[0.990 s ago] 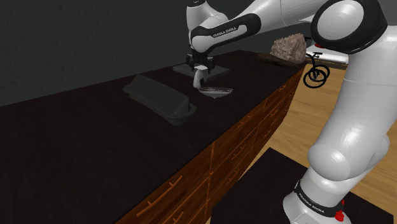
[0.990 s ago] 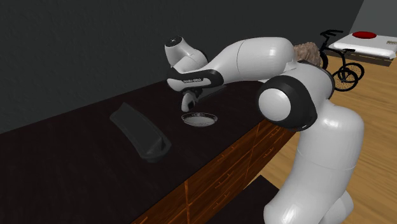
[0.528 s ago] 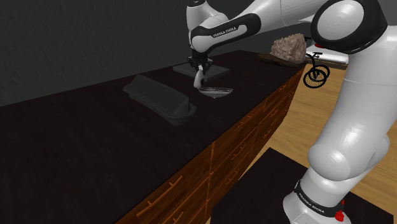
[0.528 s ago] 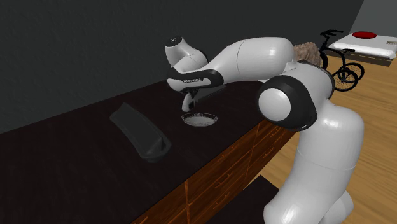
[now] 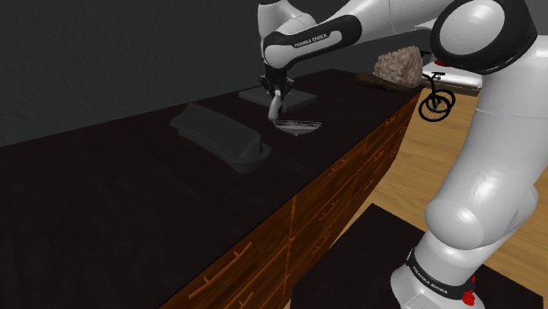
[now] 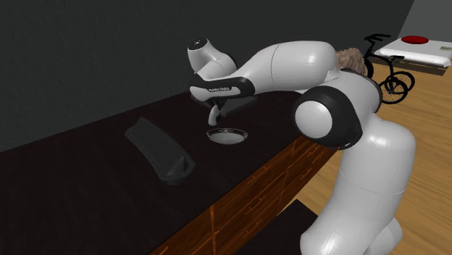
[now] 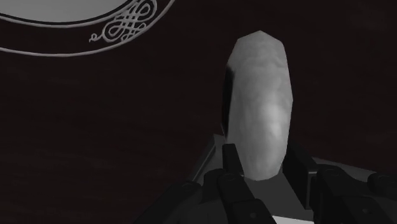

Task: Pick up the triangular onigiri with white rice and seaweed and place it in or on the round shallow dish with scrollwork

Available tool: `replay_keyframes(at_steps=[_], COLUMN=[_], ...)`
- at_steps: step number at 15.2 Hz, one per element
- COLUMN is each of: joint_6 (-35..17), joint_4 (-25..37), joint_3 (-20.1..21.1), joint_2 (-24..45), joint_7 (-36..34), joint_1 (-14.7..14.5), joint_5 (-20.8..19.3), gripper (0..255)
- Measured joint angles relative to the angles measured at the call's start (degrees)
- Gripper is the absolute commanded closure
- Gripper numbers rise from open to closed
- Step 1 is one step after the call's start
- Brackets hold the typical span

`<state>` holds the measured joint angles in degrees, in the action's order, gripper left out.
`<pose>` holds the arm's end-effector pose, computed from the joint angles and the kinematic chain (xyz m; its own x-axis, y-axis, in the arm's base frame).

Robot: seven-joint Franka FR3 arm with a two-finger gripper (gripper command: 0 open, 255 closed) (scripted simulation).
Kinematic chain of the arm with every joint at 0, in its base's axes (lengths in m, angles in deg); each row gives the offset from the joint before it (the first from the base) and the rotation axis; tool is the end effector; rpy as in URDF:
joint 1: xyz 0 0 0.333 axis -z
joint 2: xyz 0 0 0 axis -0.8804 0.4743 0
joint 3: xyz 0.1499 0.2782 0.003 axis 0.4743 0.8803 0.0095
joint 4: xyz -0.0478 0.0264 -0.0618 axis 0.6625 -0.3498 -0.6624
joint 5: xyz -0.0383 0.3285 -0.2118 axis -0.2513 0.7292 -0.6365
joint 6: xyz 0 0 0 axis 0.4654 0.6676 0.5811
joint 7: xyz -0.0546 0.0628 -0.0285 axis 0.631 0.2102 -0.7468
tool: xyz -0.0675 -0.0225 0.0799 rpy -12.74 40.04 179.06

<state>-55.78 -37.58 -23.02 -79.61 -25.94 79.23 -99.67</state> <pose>0.6348 -0.0281 0.5240 0.4256 -0.7956 0.4311 -0.8729 -0.4866 -0.0362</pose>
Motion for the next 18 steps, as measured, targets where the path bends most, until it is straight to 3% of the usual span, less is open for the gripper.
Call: replay_keyframes(at_steps=[18], joint_6=[13.08], joint_4=[15.02], joint_3=[0.67], joint_2=[1.24], joint_7=[5.03], joint_1=[-1.08], joint_5=[1.58], gripper=[255])
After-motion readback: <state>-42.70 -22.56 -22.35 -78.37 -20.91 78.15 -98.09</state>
